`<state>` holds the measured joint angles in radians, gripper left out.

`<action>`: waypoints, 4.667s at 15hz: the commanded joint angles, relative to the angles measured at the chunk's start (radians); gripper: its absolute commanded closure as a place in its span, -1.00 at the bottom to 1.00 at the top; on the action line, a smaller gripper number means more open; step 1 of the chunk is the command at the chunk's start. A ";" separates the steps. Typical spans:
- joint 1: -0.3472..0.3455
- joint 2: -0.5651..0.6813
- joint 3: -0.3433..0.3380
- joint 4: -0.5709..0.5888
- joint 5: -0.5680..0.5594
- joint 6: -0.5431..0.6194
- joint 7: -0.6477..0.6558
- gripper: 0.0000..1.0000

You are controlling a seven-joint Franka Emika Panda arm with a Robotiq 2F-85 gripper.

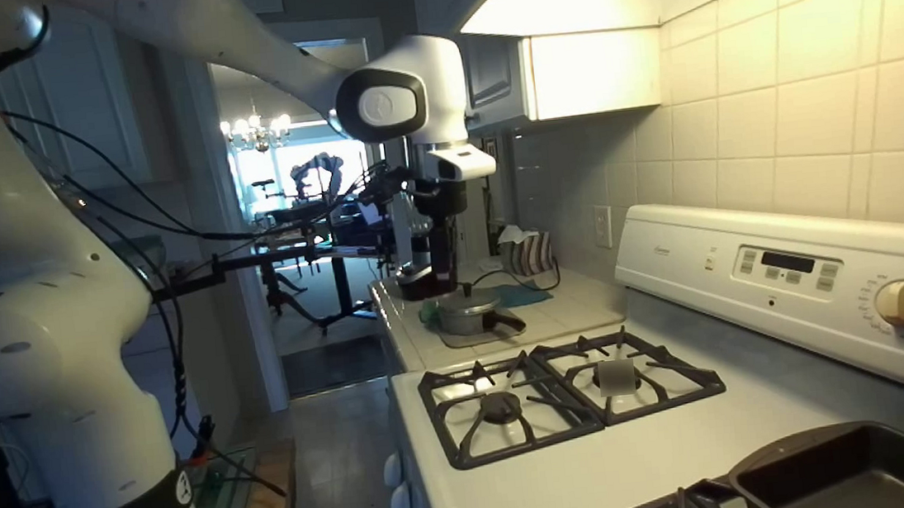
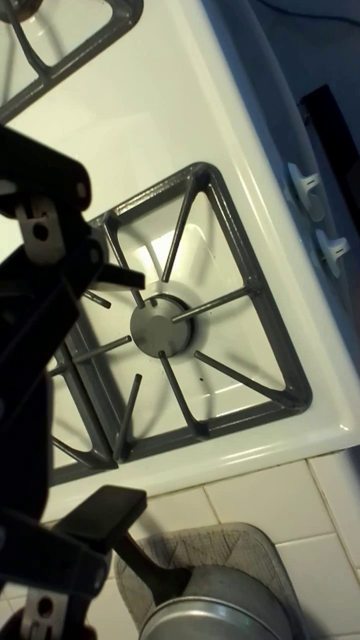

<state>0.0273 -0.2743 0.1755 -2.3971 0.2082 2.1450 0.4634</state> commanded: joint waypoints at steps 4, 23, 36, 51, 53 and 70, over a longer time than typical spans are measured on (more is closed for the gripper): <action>0.061 0.163 0.087 0.132 -0.154 0.046 0.118 -1.00; 0.154 0.305 0.128 0.257 -0.353 0.044 0.390 -1.00; 0.381 0.665 0.109 0.641 -0.362 -0.023 0.299 -1.00; 0.507 0.904 0.025 0.928 -0.363 -0.003 0.135 -1.00; 0.512 0.921 0.016 0.947 -0.360 0.014 0.119 -1.00; 0.545 0.961 -0.058 1.024 -0.366 -0.039 0.131 -1.00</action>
<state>0.5509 0.6681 0.1394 -1.4101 -0.1437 2.1543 0.5793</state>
